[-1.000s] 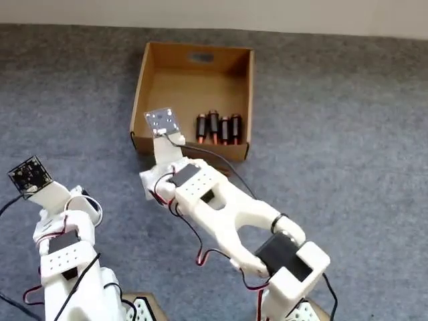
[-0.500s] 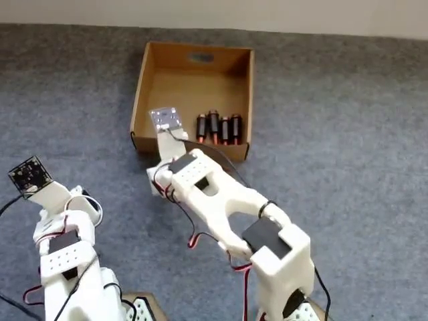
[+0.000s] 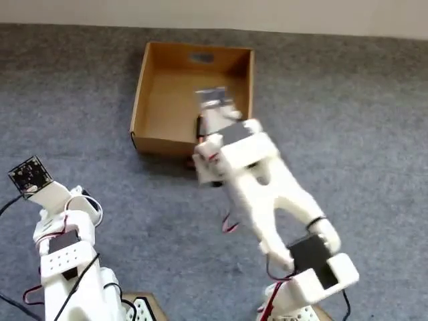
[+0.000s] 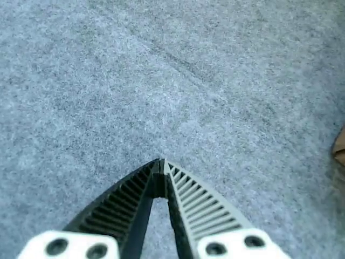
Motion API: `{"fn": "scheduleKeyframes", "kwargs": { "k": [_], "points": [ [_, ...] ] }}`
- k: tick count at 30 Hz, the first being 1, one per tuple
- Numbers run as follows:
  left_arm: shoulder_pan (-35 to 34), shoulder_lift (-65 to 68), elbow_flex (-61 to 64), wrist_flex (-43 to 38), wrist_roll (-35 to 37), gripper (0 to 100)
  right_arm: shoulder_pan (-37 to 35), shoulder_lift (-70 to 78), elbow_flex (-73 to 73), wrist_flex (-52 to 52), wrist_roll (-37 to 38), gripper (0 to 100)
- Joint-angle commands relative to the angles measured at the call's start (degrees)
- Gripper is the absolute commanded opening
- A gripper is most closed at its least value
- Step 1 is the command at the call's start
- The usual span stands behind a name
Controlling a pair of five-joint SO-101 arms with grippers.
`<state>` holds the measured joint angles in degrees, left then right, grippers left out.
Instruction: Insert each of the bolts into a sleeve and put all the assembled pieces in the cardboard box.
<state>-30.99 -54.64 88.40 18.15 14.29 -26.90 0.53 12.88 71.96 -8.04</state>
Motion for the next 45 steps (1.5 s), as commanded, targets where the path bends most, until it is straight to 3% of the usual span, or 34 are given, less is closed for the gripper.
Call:
{"fn": "scheduleKeyframes", "kwargs": {
  "k": [1, 4, 8, 15, 22, 28, 32, 37, 40, 45],
  "points": [
    [1.71, 0.04, -2.68, -1.05, 0.09, 2, 9.98, -3.38, -1.45, 4.79, 4.48, 0.5],
    [1.71, 0.04, -2.68, -1.05, 0.09, 3, 15.43, -4.18, 3.30, 3.91, 9.85, 0.5],
    [1.98, 0.04, -2.68, -1.05, 0.09, 3, 19.91, -11.74, 18.07, -5.67, 15.12, 0.5],
    [1.98, 0.04, -2.68, -1.05, 0.09, 3, 20.26, -25.63, 38.29, -15.87, 16.53, 1.1],
    [1.98, 0.04, -2.59, -1.05, 0.09, 3, 20.09, -20.26, 39.25, -15.52, 16.62, 18.5],
    [1.98, 0.04, -2.59, -1.05, 0.09, 3, 20.00, -14.99, 35.65, -15.60, 16.70, 12.5],
    [1.98, 0.04, -2.59, -1.05, 0.09, 3, 20.09, -10.15, 33.27, -15.52, 22.95, 12.2],
    [1.98, 0.04, -2.59, -1.05, 0.09, 3, 21.14, -5.58, 32.48, -15.87, 24.18, 10.4],
    [1.98, 0.04, -2.59, -1.05, 0.09, 3, 21.49, -7.34, 32.66, -16.48, 23.91, 0.0],
    [2.07, 0.04, -2.59, -1.05, 0.09, 3, 21.49, -21.85, 33.01, -10.15, 23.82, 0.6]
  ]
}}
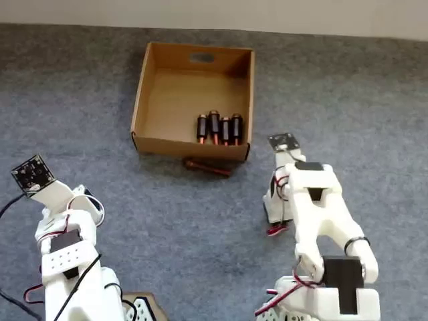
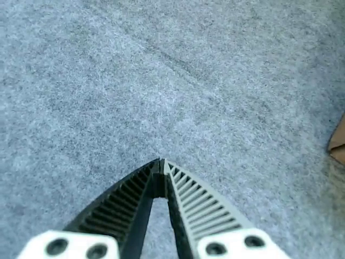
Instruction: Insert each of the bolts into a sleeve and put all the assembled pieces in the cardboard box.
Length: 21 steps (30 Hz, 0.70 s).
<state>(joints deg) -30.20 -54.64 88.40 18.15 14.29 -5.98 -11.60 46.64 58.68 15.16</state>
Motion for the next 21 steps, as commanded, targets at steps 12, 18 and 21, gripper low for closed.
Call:
{"fn": "scheduleKeyframes", "kwargs": {
  "k": [12, 18, 21],
  "points": [
    [12.62, 0.66, -13.14, 17.58, -8.88, 3, 0.13, -53.14, 23.25, -7.43, -9.76, 0.6],
    [23.43, 0.75, -25.45, 30.24, -16.88, 3, 0.22, -58.95, 31.34, -11.21, -13.54, 0.6],
    [29.85, 0.75, -30.81, 36.31, -17.85, 7, 0.13, -60.26, 34.68, -12.62, -13.54, 0.6]
  ]
}}
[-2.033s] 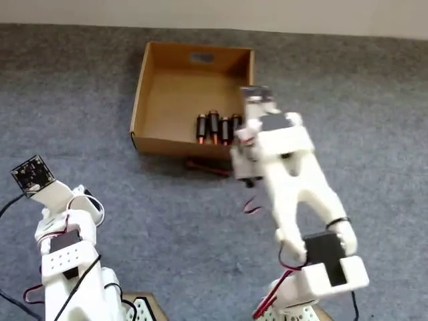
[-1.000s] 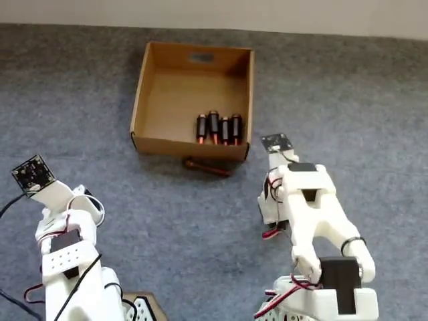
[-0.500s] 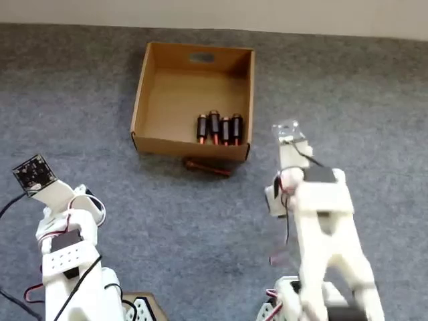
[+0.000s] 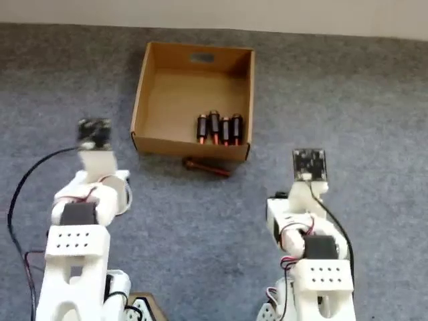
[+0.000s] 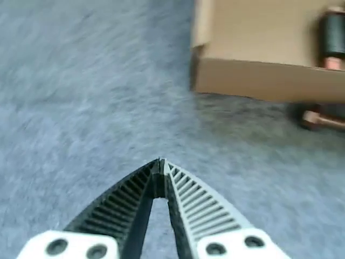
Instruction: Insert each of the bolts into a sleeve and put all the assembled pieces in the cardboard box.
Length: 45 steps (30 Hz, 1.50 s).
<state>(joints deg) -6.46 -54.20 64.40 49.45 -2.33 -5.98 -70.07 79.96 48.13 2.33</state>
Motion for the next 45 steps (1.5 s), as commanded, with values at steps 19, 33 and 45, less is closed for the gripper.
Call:
{"fn": "scheduleKeyframes", "kwargs": {
  "k": [19, 33, 45],
  "points": [
    [16.31, 32.48, -29.23, 12.22, 4.84, 19, 0.22, -7.69, 6.11, -2.59, -0.79, 0.6],
    [18.95, 52.97, -38.81, 5.36, 21.01, 19, 0.22, -7.69, 6.11, -2.59, -0.79, 0.6],
    [25.98, 60.79, -38.90, -6.33, 28.75, 19, 0.22, -7.60, 6.11, -2.59, -0.79, 0.6]
  ]
}}
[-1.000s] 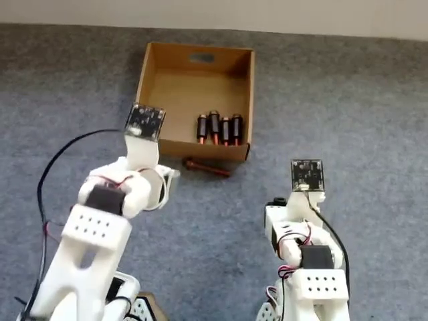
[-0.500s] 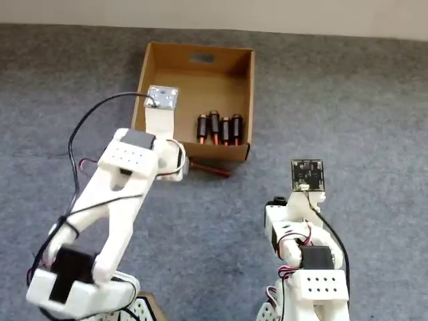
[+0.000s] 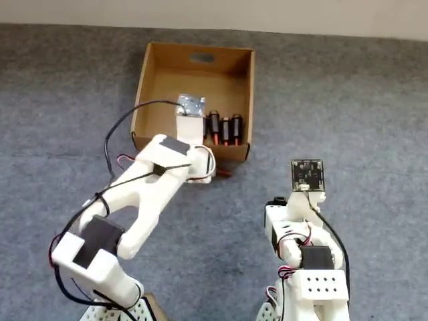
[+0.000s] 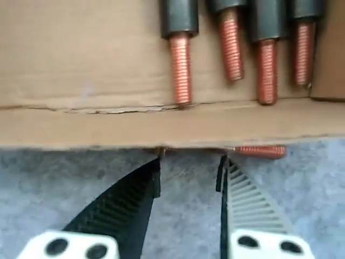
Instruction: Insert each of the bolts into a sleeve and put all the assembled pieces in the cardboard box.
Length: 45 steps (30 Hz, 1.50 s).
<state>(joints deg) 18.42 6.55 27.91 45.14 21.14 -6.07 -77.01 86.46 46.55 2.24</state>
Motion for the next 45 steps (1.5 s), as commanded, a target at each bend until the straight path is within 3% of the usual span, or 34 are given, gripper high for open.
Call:
{"fn": "scheduleKeyframes", "kwargs": {
  "k": [1, 11, 18, 20, 25, 28, 39, 45],
  "points": [
    [0.92, 0.48, -2.42, -2.46, 8.35, 19, 0.31, -0.66, -0.40, -1.01, -0.70, 0.6],
    [1.10, 1.27, -2.42, -2.37, 22.86, 19, 0.31, -0.66, -0.40, -1.01, -0.70, 0.6],
    [0.84, 1.19, -2.51, -2.46, 22.95, 19, 0.31, -0.57, -0.40, -1.01, -0.70, 0.6],
    [0.84, 1.19, -2.51, -2.29, 20.57, 19, 0.31, -0.57, -0.40, -1.01, -0.70, 0.6],
    [0.84, 1.19, -2.15, -2.29, 3.60, 18, 0.31, -0.57, -0.40, -1.01, -0.70, 0.6],
    [0.22, 1.19, -2.24, -2.29, -1.93, 17, 0.31, -0.57, -0.40, -1.01, -0.62, 0.6],
    [-6.37, 1.19, -2.51, -2.64, -3.25, 15, 0.31, -0.57, -0.40, -1.01, -0.62, 0.6],
    [-6.55, 1.27, -2.51, -4.84, -3.34, 15, 0.31, -0.57, -0.31, -1.01, -0.62, 0.6]
  ]
}}
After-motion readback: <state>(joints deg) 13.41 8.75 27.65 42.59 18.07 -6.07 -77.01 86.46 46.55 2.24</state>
